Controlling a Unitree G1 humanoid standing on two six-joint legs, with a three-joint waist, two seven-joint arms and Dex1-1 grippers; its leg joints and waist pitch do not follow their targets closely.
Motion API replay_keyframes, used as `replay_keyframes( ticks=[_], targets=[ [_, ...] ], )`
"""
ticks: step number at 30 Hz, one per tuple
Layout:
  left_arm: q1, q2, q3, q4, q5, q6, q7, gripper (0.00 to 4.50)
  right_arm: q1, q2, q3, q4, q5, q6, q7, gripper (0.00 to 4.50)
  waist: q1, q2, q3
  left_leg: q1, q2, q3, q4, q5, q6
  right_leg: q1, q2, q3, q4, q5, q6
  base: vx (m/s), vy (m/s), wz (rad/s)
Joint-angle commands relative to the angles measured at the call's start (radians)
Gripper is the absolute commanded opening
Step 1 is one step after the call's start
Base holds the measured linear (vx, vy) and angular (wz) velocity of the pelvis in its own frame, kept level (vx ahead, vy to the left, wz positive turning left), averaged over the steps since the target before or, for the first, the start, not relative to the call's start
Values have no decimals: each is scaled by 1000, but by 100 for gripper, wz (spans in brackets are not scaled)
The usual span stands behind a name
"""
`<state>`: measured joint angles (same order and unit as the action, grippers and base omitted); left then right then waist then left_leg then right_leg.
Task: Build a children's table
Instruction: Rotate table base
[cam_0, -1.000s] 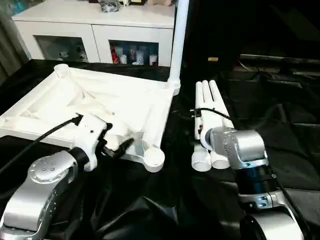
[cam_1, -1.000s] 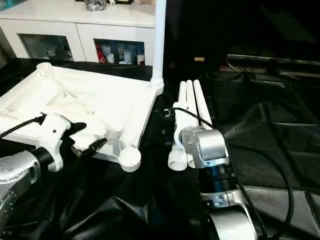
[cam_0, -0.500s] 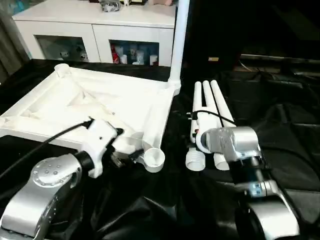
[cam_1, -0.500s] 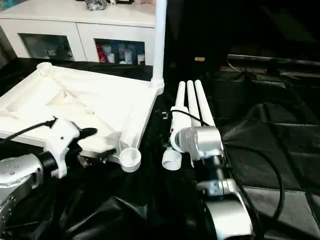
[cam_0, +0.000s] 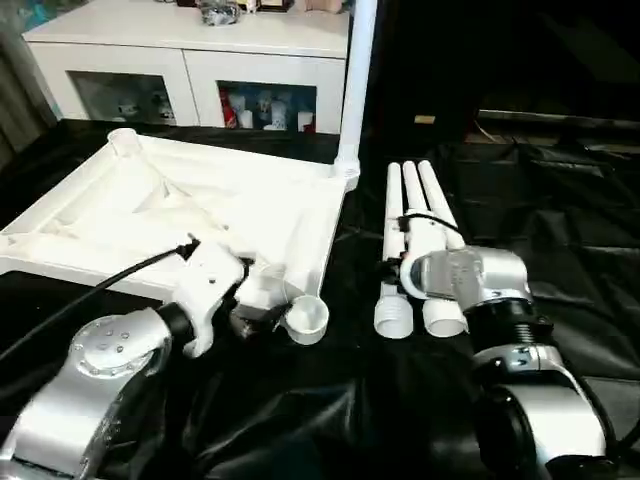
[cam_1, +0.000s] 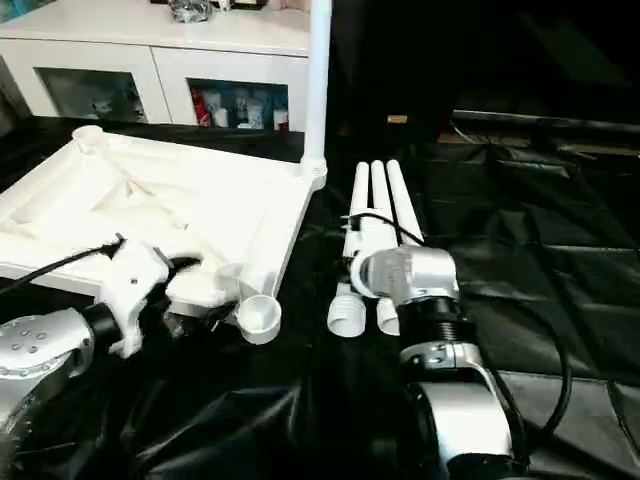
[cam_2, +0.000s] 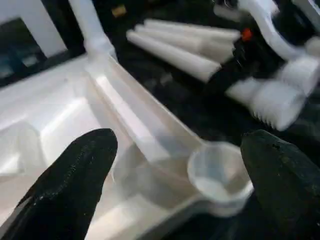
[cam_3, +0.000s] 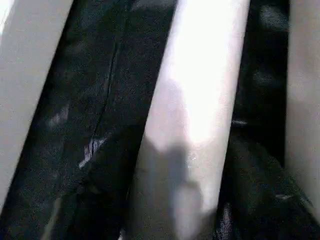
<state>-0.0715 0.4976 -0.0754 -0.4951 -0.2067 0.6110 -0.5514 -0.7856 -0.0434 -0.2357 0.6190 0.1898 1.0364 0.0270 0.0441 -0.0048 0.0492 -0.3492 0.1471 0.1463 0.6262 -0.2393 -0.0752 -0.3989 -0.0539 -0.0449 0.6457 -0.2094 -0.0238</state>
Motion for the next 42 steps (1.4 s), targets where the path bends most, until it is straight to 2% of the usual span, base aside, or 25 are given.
replay_keyframes(
  ticks=[1,3,5,6,7,9,10,12,16,17,19,20,21,23,24,26,28,30,32,33,35,38,40,41,42],
  targets=[
    [-13,-10,30,19,-9,-2,29,450,2,-2,-25,47,9,-3,-15,232,0,11,-48,-6,58,-13,-86,-126,-41,49,-80,55,-85,-196,-180,0,0,0],
    [-19,-45,42,36,-12,-48,45,450,0,1,-57,66,20,-24,-33,218,-2,10,-46,-9,57,-13,-87,-131,-33,50,-81,56,-90,-217,-178,0,0,0],
    [-36,-67,57,57,-42,-48,37,450,-1,1,-80,70,28,-43,-43,203,-1,17,-48,-5,57,-13,-86,-136,-36,47,-80,55,-90,-231,-174,0,0,0],
    [-50,-90,70,77,-64,-67,34,450,-1,-1,-89,68,32,-56,-46,191,-1,12,-49,-5,58,-13,-87,-138,-35,47,-78,54,-89,-224,-173,0,0,0],
    [-52,-98,74,82,-67,-74,37,450,-1,-1,-91,67,34,-59,-46,191,1,18,-49,-4,57,-13,-86,-135,-34,46,-79,54,-89,-216,-176,0,0,0],
    [-72,-138,95,114,-79,-71,74,450,0,-1,-100,59,45,-76,-48,187,-2,18,-51,-6,58,-12,-85,-123,-36,49,-77,53,-87,-178,-185,0,0,0],
    [-89,-157,110,140,-125,-37,59,450,3,2,-109,46,54,-97,-51,186,0,21,-52,-7,58,-14,-84,-113,-35,51,-79,53,-83,-154,-191,0,0,0],
    [-109,-172,112,176,-145,-61,39,450,8,2,-116,24,59,-104,-51,185,2,16,-54,-9,56,-12,-82,-94,-28,54,-79,54,-83,-138,-194,0,0,0],
    [-173,-225,142,245,-185,-53,62,450,15,26,-175,-43,120,-150,-28,185,5,17,-55,-9,57,-9,-81,-64,-14,54,-78,53,-81,-83,-203,0,0,0],
    [-240,-277,184,304,-235,-19,99,450,18,42,-217,-90,177,-191,1,185,7,15,-59,-7,58,-8,-79,-49,-11,57,-79,54,-75,-39,-212,0,0,0],
    [-280,-307,213,336,-274,7,117,450,21,48,-235,-114,210,-221,30,184,11,15,-59,-8,57,-8,-78,-36,4,59,-80,54,-72,7,-230,0,0,0],
    [-290,-315,220,344,-285,14,121,450,22,50,-238,-119,218,-227,37,184,11,13,-58,-11,57,-8,-78,-37,8,61,-81,54,-73,5,-233,0,0,0],
    [-338,-337,233,385,-324,55,126,450,35,60,-264,-161,276,-272,102,184,14,1,-58,-11,57,-5,-78,-38,20,62,-82,54,-76,-5,-233,0,0,0],
    [-381,-352,239,422,-362,100,124,450,49,65,-284,-199,326,-299,168,184,19,0,-57,-13,60,-6,-78,-14,42,62,-84,52,-77,-29,-228,0,0,0],
    [-416,-361,236,451,-383,144,119,450,64,66,-299,-232,364,-296,219,184,20,-8,-58,-13,58,-3,-77,-10,51,63,-83,53,-76,-28,-226,0,0,0],
    [-438,-369,233,465,-402,171,109,450,81,65,-303,-264,394,-284,266,184,26,-6,-57,-9,63,-4,-78,9,67,57,-85,52,-77,-31,-225,0,0,0],
    [-506,-384,210,498,-440,240,73,450,144,49,-301,-392,511,-199,408,184,33,-9,-58,-9,62,-4,-76,29,84,62,-86,51,-75,-16,-225,0,0,0],
    [-534,-389,206,514,-454,257,57,450,169,39,-303,-439,561,-175,454,184,42,-12,-59,-9,68,-6,-76,69,110,60,-87,48,-70,41,-243,0,0,0],
    [-545,-390,206,522,-463,263,54,450,179,34,-303,-454,582,-174,471,184,46,-14,-59,-8,67,-4,-76,62,110,61,-90,47,-72,22,-244,0,0,0],
    [-561,-394,214,533,-481,273,56,450,191,28,-303,-470,603,-177,490,184,47,-20,-57,-10,66,-2,-76,59,108,64,-91,49,-74,7,-244,0,0,0],
    [-592,-410,236,546,-524,286,57,450,224,8,-296,-529,660,-161,558,184,55,-20,-56,-9,64,2,-74,54,103,64,-91,49,-79,-25,-234,0,0,0],
    [-626,-443,275,531,-593,309,52,450,263,-13,-269,-608,719,-120,638,184,58,-25,-58,-10,69,0,-73,74,106,64,-93,46,-74,-6,-240,0,0,0],
    [-632,-452,281,523,-611,318,48,450,276,-22,-248,-635,727,-110,672,184,56,-31,-54,-14,70,-1,-75,73,107,65,-94,45,-76,-15,-242,0,0,0],
    [-634,-459,281,517,-623,325,50,450,289,-37,-216,-656,732,-99,703,184,53,-39,-53,-14,70,0,-76,57,104,65,-95,44,-82,-53,-231,0,0,0],
    [-635,-460,280,516,-625,325,50,450,291,-39,-211,-659,732,-98,707,184,55,-39,-52,-13,68,1,-75,53,101,65,-96,45,-83,-70,-227,0,0,0]
  ],
)
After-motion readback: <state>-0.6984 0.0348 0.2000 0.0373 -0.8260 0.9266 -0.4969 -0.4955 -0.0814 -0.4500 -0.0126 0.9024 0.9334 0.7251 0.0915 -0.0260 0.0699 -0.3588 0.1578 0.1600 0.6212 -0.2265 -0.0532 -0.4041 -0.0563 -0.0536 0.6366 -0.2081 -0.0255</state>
